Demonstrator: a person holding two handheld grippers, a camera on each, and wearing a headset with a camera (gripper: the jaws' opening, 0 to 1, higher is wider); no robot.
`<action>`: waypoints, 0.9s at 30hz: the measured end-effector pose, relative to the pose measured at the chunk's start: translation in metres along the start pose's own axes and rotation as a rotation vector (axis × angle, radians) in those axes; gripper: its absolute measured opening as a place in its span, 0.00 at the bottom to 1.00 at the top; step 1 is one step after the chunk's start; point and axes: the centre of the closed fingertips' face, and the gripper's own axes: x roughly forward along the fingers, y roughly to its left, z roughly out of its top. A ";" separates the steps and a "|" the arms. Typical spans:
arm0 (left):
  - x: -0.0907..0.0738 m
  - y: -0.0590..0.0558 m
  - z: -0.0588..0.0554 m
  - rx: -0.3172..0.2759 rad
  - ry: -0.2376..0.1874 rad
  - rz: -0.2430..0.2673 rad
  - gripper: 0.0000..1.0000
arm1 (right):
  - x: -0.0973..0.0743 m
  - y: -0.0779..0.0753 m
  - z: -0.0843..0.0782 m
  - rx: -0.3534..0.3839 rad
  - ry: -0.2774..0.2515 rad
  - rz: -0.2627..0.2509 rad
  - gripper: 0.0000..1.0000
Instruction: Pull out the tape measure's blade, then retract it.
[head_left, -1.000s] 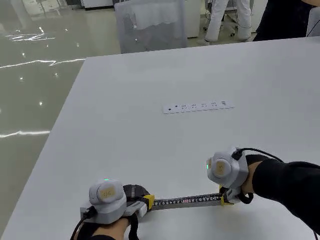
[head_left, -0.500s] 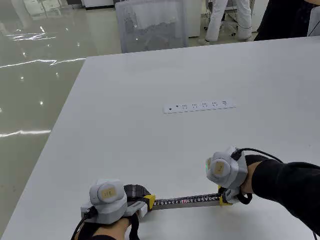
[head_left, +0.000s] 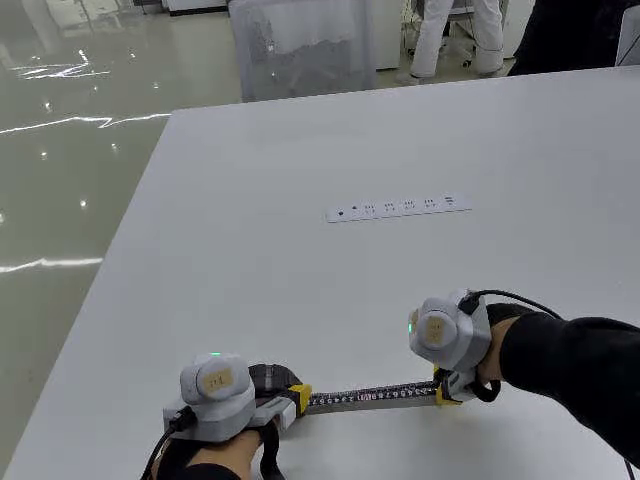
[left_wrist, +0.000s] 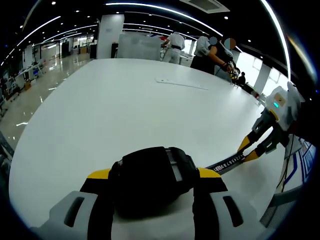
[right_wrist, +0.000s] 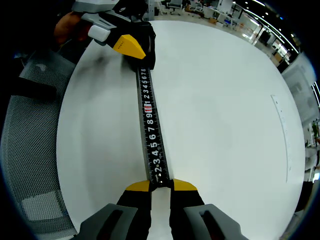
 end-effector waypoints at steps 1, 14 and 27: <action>0.000 0.000 0.000 0.000 0.000 0.000 0.59 | 0.000 0.000 0.000 0.002 0.001 0.000 0.09; 0.000 0.000 0.000 -0.002 0.003 0.001 0.59 | 0.001 0.001 0.004 0.004 0.003 0.000 0.09; 0.000 0.000 0.000 -0.002 0.002 0.002 0.59 | 0.003 0.000 0.008 0.006 0.001 0.003 0.08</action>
